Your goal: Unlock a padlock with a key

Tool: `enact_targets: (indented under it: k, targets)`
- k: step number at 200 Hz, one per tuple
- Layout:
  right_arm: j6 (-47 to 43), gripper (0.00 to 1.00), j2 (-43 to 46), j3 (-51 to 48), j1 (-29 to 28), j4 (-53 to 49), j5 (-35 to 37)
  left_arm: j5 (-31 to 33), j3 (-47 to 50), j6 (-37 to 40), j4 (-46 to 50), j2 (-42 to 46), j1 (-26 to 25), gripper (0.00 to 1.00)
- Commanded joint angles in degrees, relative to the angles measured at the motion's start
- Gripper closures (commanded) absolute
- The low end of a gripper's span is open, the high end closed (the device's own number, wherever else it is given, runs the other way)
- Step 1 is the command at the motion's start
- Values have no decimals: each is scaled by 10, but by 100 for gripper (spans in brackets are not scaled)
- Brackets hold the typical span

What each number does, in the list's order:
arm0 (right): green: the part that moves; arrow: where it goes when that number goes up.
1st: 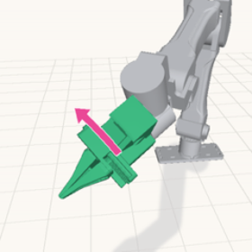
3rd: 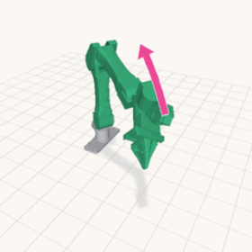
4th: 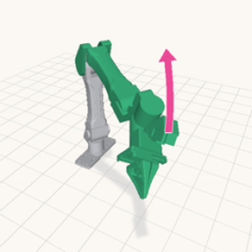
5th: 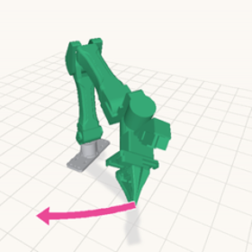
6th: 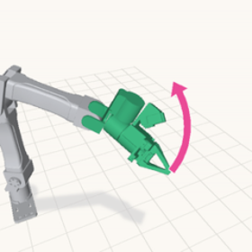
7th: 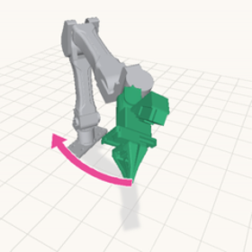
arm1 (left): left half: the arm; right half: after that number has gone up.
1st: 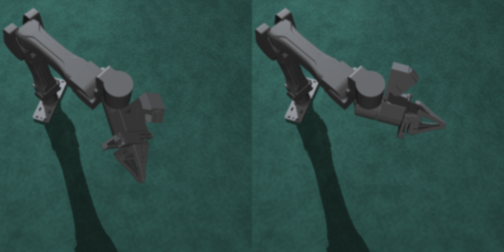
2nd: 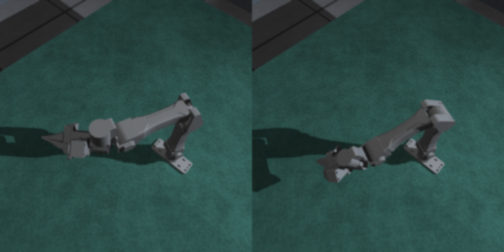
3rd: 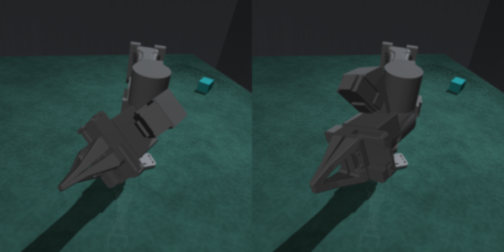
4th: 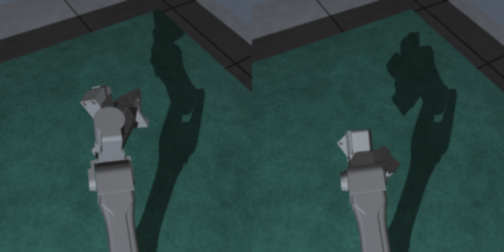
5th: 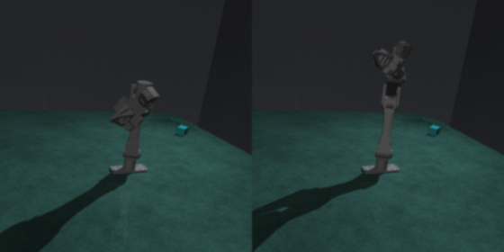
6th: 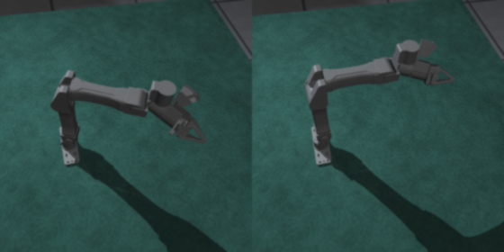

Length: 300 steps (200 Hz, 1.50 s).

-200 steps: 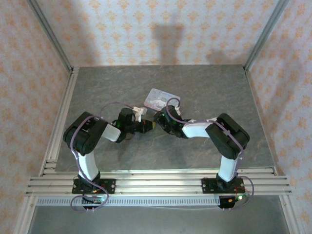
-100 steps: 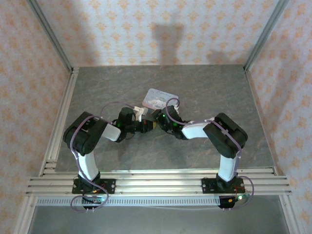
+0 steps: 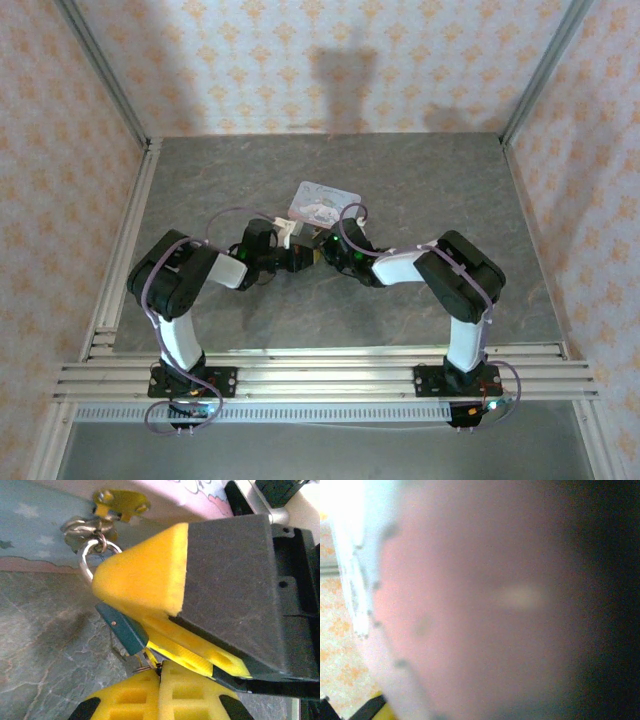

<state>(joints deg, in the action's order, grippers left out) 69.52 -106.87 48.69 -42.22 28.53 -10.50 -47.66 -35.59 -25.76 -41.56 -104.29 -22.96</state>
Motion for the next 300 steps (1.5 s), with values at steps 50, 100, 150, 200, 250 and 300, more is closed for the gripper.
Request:
enact_targets:
  k: [50, 100, 150, 200, 250, 300]
  targets:
    - [10, 100, 27, -23, -5, -16, 2, -17, -6, 26, 27, 29, -6, 100]
    - [9, 100, 43, -37, -5, -15, 9, -16, -1, 31, 37, 35, -6, 100]
    - [-25, 100, 62, -43, -5, -19, 8, -13, 2, 31, 39, 33, -6, 100]
    - [-14, 100, 82, -56, -5, -50, 20, -8, 5, 34, 42, 37, -7, 100]
    - [6, 65, 95, -68, -5, -60, 32, -16, 8, 30, 28, 27, -7, 100]
    - [1, 55, 84, -66, -4, -40, 10, -22, 7, 30, 26, 28, -7, 100]
